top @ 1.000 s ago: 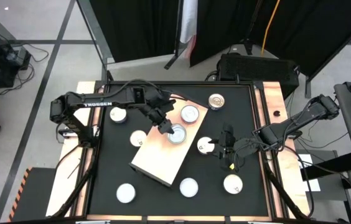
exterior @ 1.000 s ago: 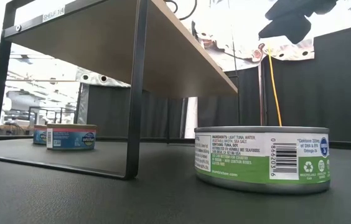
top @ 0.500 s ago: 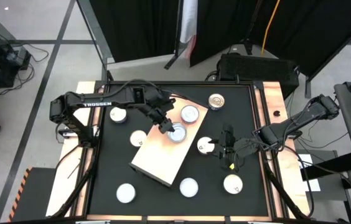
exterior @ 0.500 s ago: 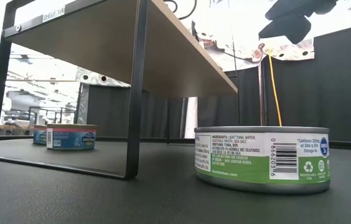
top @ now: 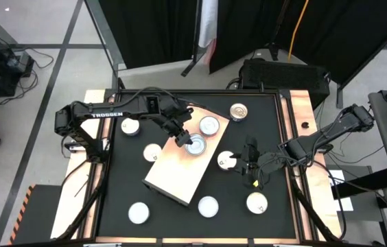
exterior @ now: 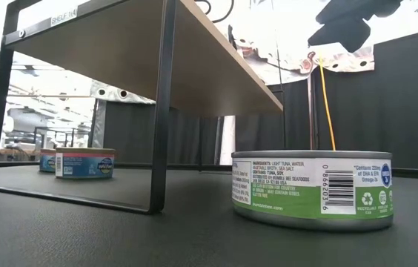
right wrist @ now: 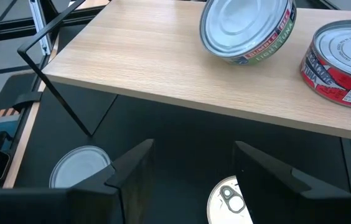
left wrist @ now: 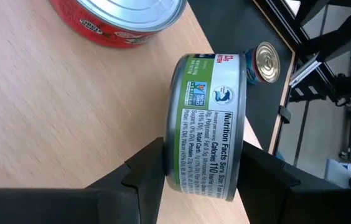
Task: Stack canned seafood by type on shelf
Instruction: Put the green tuna can on the shelf
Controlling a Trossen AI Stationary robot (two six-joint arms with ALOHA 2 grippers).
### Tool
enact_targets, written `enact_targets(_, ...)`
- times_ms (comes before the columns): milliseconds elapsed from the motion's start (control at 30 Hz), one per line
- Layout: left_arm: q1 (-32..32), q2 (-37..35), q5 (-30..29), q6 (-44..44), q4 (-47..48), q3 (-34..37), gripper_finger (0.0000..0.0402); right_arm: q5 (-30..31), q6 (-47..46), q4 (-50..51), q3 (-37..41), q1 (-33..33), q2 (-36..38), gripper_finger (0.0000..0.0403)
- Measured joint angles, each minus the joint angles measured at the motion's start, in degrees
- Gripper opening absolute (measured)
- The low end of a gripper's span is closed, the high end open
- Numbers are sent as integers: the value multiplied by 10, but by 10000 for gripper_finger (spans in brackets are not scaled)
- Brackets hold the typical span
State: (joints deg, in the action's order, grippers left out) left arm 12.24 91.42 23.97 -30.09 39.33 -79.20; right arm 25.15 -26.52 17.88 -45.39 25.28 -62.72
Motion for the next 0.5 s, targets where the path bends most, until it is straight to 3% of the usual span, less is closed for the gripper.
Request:
enact_targets(233, 0, 0, 4, -10, 5, 0, 183, 0, 0, 0, 0, 0, 0, 210)
enact_targets(500, 0, 1, 4, -11, 5, 1, 245, 0, 1, 0, 0, 0, 0, 210)
